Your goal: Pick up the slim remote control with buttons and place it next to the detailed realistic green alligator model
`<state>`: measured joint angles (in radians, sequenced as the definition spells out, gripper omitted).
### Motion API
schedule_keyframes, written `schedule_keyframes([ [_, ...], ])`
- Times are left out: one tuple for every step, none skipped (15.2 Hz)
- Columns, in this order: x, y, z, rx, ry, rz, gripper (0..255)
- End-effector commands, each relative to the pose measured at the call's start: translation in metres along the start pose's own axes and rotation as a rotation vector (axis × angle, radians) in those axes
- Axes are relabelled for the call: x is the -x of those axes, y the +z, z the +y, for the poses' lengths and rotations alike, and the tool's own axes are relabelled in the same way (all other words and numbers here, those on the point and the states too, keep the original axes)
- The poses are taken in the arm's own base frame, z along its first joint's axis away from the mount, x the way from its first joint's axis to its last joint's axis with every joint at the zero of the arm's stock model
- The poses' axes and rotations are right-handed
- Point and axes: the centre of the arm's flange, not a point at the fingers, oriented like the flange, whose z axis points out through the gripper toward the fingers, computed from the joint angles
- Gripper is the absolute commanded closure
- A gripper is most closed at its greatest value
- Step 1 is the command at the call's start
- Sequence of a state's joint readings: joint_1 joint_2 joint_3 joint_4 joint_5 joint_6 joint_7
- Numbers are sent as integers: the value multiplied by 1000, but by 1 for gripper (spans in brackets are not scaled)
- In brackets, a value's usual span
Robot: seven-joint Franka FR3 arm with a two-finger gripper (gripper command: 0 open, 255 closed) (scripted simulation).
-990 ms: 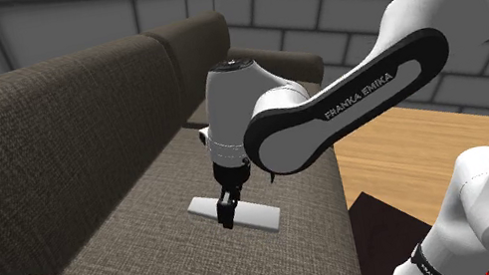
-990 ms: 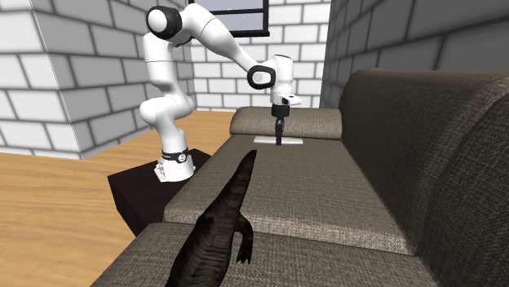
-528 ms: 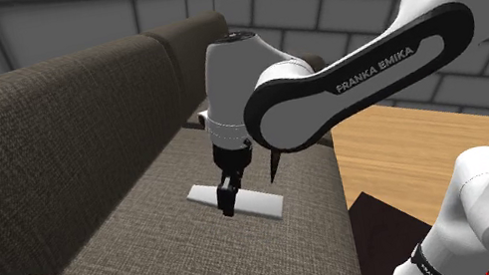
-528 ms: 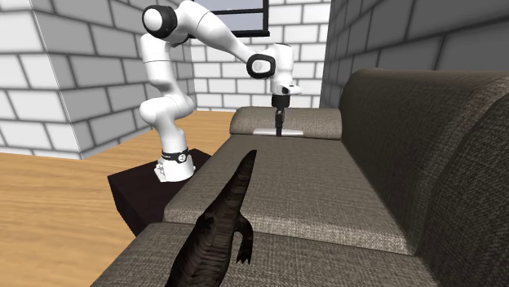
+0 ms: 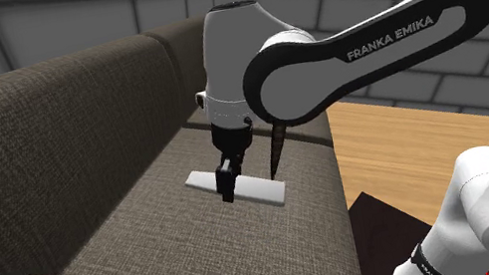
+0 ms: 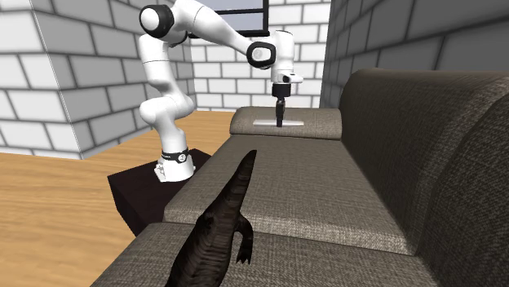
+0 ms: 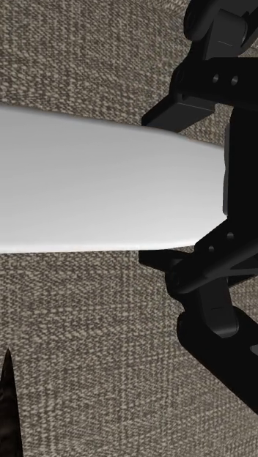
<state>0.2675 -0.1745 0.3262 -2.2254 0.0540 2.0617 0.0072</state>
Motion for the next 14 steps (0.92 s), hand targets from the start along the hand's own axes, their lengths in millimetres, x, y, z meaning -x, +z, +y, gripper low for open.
schedule_keyframes([
  [0,-11,-1,0,0,0,255],
  [0,-16,-1,0,0,0,255],
  [0,-21,-1,0,0,0,255],
  [0,-27,-1,0,0,0,255],
  [0,-32,-1,0,0,0,255],
  [0,-37,-1,0,0,0,255],
  [0,-42,-1,0,0,0,255],
  [0,-48,-1,0,0,0,255],
  [0,-53,0,0,0,0,255],
  [0,-54,0,0,0,0,255],
  [-4,-54,12,0,0,0,255],
  [-8,-54,25,0,0,0,255],
  [-12,-54,37,0,0,0,255],
  [-17,-54,50,0,0,0,255],
])
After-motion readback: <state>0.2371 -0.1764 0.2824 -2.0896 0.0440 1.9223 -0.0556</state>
